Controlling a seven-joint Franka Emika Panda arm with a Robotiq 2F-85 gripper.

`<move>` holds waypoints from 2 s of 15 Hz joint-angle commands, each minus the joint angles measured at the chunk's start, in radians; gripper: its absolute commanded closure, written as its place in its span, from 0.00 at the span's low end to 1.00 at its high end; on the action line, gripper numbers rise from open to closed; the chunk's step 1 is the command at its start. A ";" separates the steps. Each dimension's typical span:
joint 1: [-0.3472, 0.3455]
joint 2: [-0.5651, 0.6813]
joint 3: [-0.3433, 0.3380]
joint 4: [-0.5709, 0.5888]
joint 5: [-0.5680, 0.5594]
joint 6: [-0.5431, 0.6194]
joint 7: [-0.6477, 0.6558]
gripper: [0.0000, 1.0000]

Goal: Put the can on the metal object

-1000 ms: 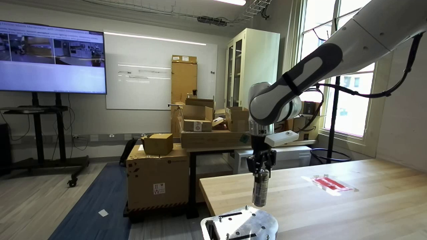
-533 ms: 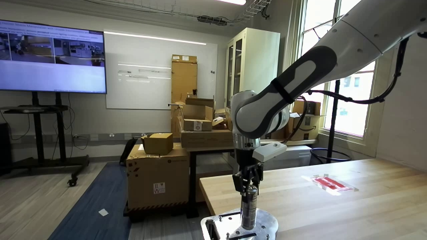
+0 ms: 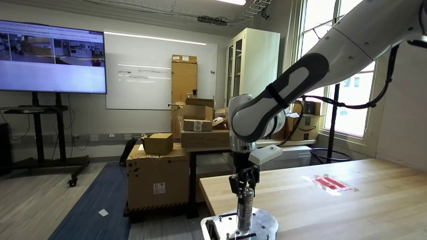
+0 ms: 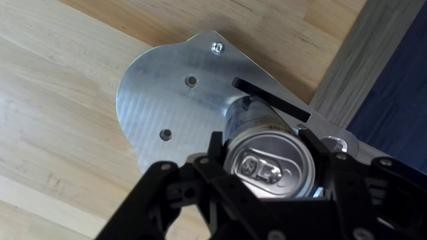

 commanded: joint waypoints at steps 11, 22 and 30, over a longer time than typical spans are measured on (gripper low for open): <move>-0.005 0.057 -0.016 0.065 -0.001 0.007 0.016 0.08; 0.008 -0.240 -0.009 -0.161 -0.013 0.014 0.100 0.00; -0.071 -0.499 -0.043 -0.389 0.004 0.028 0.182 0.00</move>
